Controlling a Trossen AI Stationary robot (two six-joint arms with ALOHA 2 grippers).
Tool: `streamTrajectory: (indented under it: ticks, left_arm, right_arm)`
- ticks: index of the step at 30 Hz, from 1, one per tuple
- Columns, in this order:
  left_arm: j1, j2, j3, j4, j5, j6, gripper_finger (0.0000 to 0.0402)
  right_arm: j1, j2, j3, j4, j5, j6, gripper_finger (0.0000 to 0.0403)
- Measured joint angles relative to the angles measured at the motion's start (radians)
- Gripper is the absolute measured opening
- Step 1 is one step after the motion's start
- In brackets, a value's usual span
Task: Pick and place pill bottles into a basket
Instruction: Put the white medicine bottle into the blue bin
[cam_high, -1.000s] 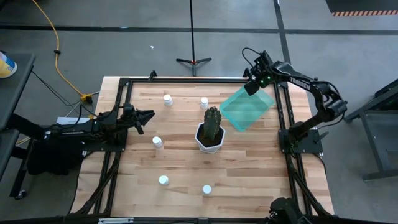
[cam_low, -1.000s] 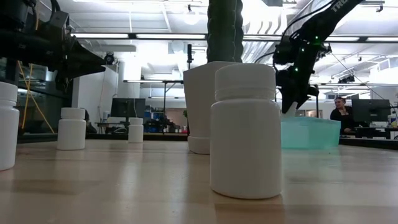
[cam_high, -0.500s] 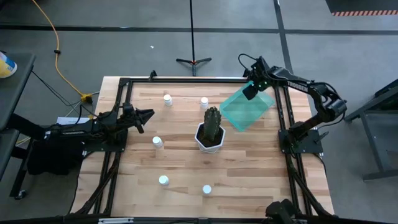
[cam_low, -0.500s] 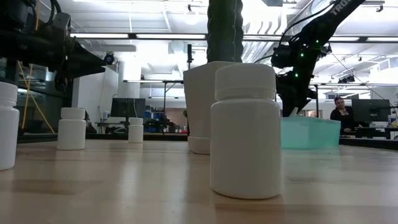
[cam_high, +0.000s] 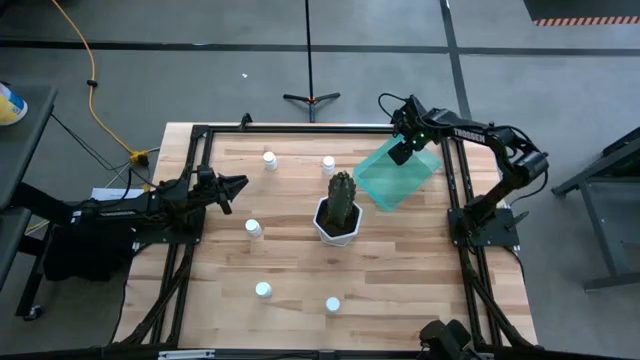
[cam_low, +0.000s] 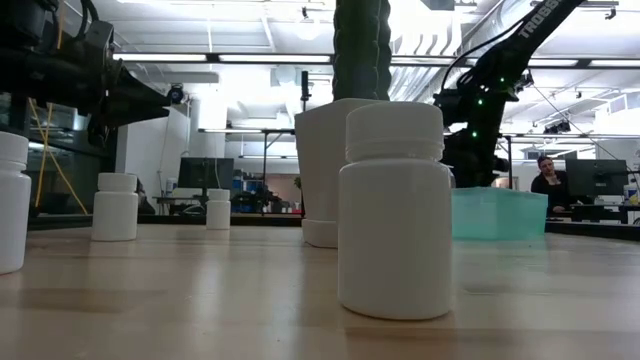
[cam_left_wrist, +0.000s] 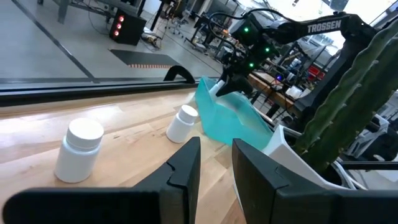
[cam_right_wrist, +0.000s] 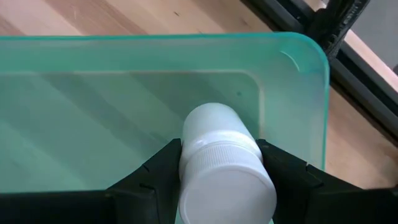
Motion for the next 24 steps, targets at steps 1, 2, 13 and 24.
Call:
streamTrajectory:
  ticks: [1,2,13,24]
  left_arm:
    - [0.0,0.0,0.0,0.0,0.0,0.0,0.0126]
    - [0.0,0.0,0.0,0.0,0.0,0.0,0.0126]
    - [0.0,0.0,0.0,0.0,0.0,0.0,0.0126]
    - [0.0,0.0,0.0,0.0,0.0,0.0,0.0126]
  right_arm:
    - [0.0,0.0,0.0,0.0,0.0,-0.002,0.0174]
    - [0.0,0.0,0.0,-0.001,0.0,-0.006,0.0174]
    - [-0.001,0.0,0.0,-0.037,0.004,-0.036,0.0174]
    - [-0.001,0.0,0.002,-0.037,0.003,-0.029,0.022]
